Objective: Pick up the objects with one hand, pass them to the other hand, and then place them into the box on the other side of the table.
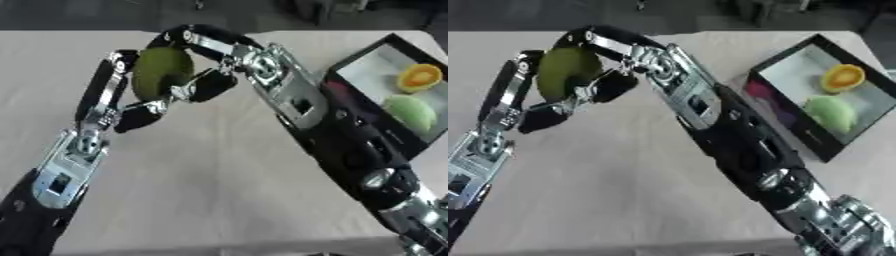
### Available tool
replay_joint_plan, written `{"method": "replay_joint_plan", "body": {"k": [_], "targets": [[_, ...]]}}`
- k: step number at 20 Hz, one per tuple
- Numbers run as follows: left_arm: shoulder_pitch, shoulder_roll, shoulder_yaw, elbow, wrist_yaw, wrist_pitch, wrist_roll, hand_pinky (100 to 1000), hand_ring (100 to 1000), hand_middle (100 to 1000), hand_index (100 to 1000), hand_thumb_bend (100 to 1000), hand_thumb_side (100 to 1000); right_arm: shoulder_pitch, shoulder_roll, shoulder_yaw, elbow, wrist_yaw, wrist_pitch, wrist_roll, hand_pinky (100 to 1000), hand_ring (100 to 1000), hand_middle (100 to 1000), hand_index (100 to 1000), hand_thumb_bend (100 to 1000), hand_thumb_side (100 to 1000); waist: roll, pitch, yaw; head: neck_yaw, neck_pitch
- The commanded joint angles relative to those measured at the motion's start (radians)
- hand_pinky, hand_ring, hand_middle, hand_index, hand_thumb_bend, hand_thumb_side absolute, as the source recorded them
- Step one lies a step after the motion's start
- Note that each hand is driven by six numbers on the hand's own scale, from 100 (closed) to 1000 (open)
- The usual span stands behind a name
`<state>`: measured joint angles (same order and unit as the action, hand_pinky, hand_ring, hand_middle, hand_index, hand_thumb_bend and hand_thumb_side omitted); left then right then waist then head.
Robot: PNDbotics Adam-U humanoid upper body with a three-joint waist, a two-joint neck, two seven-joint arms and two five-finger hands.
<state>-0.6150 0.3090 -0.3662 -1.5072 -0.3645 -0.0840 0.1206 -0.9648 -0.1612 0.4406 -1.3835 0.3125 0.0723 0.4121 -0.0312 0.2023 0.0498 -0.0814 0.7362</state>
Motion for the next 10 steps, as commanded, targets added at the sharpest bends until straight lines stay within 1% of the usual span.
{"method": "replay_joint_plan", "body": {"k": [1, 2, 3, 4, 5, 6, 7, 8, 10], "targets": [[-0.020, -0.001, 0.013, -0.023, -0.002, 0.009, 0.012, 663, 469, 445, 617, 222, 100, -0.006, -0.035, 0.003, -0.039, -0.055, 0.027, -0.006, 962, 780, 557, 549, 140, 100, 0.004, -0.016, 0.000, 0.000, -0.005], [-0.018, 0.000, 0.015, -0.021, -0.003, 0.015, 0.016, 667, 473, 454, 643, 299, 109, -0.004, -0.040, 0.002, -0.048, -0.066, 0.035, -0.004, 962, 778, 553, 544, 164, 100, 0.004, -0.016, 0.000, 0.000, -0.005], [-0.017, 0.000, 0.017, -0.018, -0.004, 0.024, 0.020, 669, 475, 458, 650, 328, 122, -0.003, -0.044, 0.000, -0.055, -0.076, 0.041, -0.002, 962, 777, 553, 543, 175, 100, 0.004, -0.016, 0.000, 0.000, -0.004], [-0.015, 0.001, 0.020, -0.015, -0.004, 0.034, 0.027, 675, 482, 471, 670, 391, 148, -0.002, -0.048, -0.001, -0.062, -0.085, 0.045, -0.003, 962, 775, 552, 541, 190, 100, 0.004, -0.016, -0.001, 0.000, -0.004], [-0.013, 0.002, 0.023, -0.014, -0.005, 0.044, 0.035, 677, 486, 477, 680, 417, 162, -0.001, -0.052, -0.003, -0.069, -0.092, 0.049, -0.003, 962, 775, 552, 541, 193, 100, 0.004, -0.016, -0.001, 0.000, -0.005], [-0.010, 0.003, 0.025, -0.012, -0.006, 0.057, 0.043, 690, 506, 506, 728, 502, 228, 0.001, -0.055, -0.005, -0.074, -0.098, 0.053, -0.005, 962, 774, 551, 539, 202, 100, 0.004, -0.017, -0.001, 0.000, -0.005], [-0.007, 0.004, 0.028, -0.008, -0.010, 0.073, 0.049, 699, 520, 524, 754, 539, 267, 0.002, -0.059, -0.009, -0.080, -0.102, 0.057, -0.008, 962, 774, 551, 540, 201, 100, 0.004, -0.017, -0.002, 0.001, -0.004], [-0.004, 0.006, 0.030, -0.002, -0.016, 0.095, 0.051, 715, 548, 562, 814, 607, 345, 0.004, -0.064, -0.014, -0.086, -0.106, 0.061, -0.014, 962, 773, 551, 540, 199, 100, 0.004, -0.017, -0.002, 0.001, -0.004], [0.001, 0.009, 0.035, 0.011, -0.019, 0.143, 0.057, 720, 562, 579, 846, 647, 402, 0.007, -0.074, -0.022, -0.102, -0.115, 0.070, -0.027, 962, 771, 548, 537, 204, 100, 0.004, -0.018, -0.003, 0.001, -0.003]]}}
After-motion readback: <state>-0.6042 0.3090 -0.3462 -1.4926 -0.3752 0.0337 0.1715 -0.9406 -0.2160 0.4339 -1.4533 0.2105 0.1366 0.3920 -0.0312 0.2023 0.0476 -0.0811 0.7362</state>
